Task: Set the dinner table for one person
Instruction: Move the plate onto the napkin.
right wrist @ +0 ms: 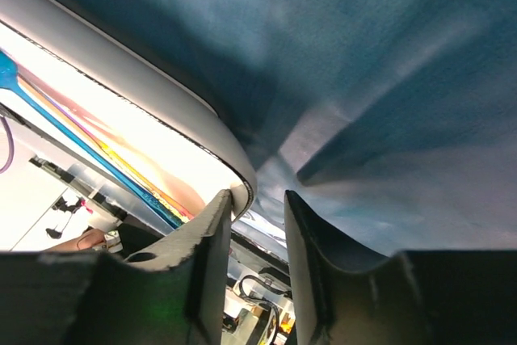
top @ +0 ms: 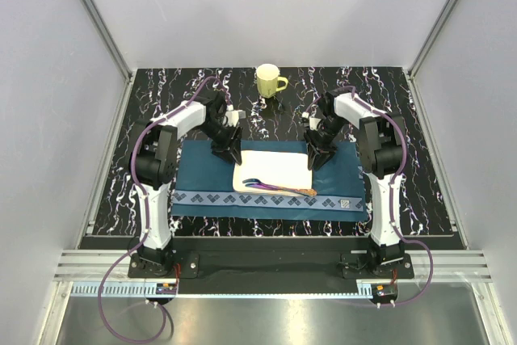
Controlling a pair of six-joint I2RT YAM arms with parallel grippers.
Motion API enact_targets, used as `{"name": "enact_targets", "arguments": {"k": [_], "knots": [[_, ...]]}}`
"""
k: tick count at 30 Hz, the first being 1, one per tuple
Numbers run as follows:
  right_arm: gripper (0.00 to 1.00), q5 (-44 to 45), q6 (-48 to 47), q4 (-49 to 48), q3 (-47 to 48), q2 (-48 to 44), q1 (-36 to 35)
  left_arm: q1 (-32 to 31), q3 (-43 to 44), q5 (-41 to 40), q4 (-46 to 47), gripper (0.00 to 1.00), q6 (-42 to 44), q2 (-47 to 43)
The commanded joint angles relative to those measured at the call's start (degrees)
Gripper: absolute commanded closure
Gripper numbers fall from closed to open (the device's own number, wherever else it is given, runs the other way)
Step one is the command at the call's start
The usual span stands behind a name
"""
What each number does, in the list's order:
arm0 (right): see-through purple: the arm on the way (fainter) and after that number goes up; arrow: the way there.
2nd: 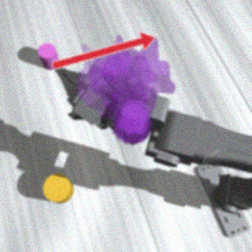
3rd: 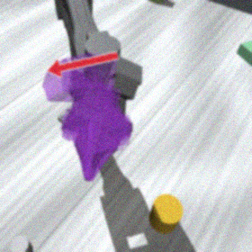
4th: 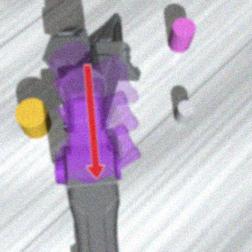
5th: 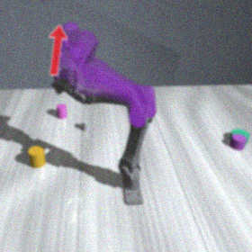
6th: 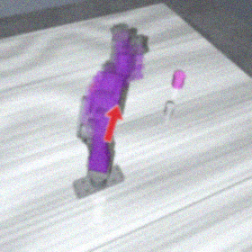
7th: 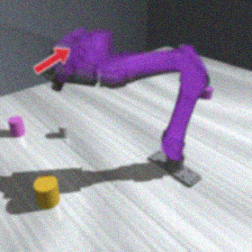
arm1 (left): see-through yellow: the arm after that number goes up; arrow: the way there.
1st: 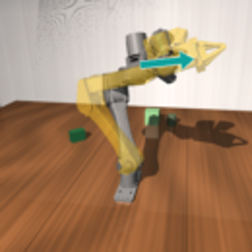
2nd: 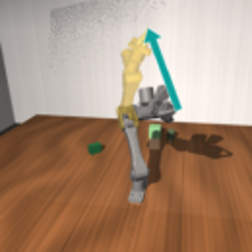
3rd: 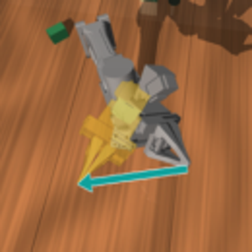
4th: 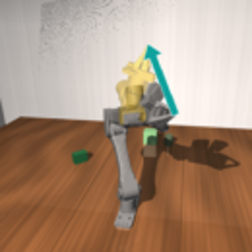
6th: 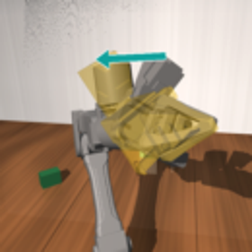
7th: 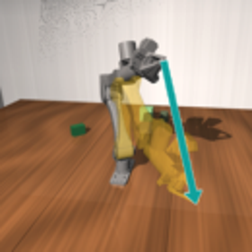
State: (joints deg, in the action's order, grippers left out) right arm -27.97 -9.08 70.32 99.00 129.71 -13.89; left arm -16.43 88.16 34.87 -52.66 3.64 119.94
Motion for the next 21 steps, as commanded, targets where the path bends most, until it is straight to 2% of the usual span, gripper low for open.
{"name": "enact_targets", "arguments": {"k": [1,2,3,5,7,13,17,21], "knots": [[0.63,1.87,-0.15,-2.39,2.25,-1.92,0.36,0.08,1.14,0.11,0.81,0.54,0.84,-2.69],[0.63,1.69,-0.06,-2.39,2.25,-1.74,0.35,0.08,1.31,0.11,0.9,0.62,0.76,-2.52],[0.64,1.25,-0.06,-2.39,2.51,-1.65,0.35,0.16,1.31,0.19,0.9,0.63,0.76,-2.26],[0.65,0.98,-0.06,-2.38,2.69,-1.48,0.35,0.16,1.49,0.11,0.81,0.62,0.76,-2.17],[0.65,0.46,-0.15,-2.12,2.95,-1.39,0.27,0.17,1.58,0.02,0.9,0.54,0.67,-2.25],[0.71,-1.12,-0.58,-1.95,2.95,-0.86,-0.61,0.08,1.58,-0.07,0.9,0.57,0.75,-2.17],[0.79,-1.92,-0.76,-2.03,2.95,-0.42,-1.75,0.08,1.49,0.02,0.81,0.59,0.84,-2.17],[0.88,-2.36,-0.94,-2.21,3.04,0.1,-2.46,0.08,1.49,-0.16,0.81,0.67,0.76,-2.08]]}}
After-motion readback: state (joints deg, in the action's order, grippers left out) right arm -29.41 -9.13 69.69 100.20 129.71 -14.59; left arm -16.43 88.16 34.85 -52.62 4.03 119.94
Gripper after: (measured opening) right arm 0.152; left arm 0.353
